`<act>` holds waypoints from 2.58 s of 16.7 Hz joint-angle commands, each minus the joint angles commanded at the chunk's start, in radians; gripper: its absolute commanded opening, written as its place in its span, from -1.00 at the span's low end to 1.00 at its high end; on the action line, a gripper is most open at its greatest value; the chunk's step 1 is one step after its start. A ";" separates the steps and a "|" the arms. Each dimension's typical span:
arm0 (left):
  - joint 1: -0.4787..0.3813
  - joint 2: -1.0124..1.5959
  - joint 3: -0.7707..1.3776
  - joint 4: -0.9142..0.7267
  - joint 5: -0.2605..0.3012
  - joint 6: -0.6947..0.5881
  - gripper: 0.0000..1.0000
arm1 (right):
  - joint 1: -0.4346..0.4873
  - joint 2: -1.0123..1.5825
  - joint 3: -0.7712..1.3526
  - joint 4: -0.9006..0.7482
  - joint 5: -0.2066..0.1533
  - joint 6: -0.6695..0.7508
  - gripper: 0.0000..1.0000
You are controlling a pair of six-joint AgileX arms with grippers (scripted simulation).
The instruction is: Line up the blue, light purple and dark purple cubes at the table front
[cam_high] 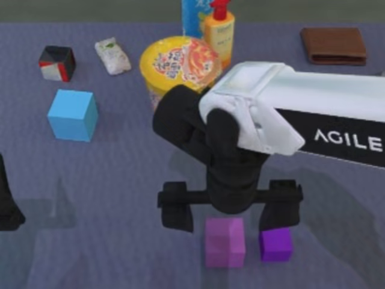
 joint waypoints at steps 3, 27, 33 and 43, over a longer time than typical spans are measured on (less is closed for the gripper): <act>0.000 0.000 0.000 0.000 0.000 0.000 1.00 | 0.000 -0.019 0.030 -0.040 0.001 -0.001 1.00; -0.129 1.556 1.221 -1.069 0.024 0.023 1.00 | -0.544 -1.115 -0.998 0.513 0.111 -0.578 1.00; -0.139 2.078 1.756 -1.329 0.012 0.017 1.00 | -0.739 -1.586 -1.335 0.797 0.053 -0.769 1.00; -0.133 2.397 2.226 -1.400 0.005 0.005 1.00 | -0.891 -1.952 -1.488 1.101 -0.014 -0.899 1.00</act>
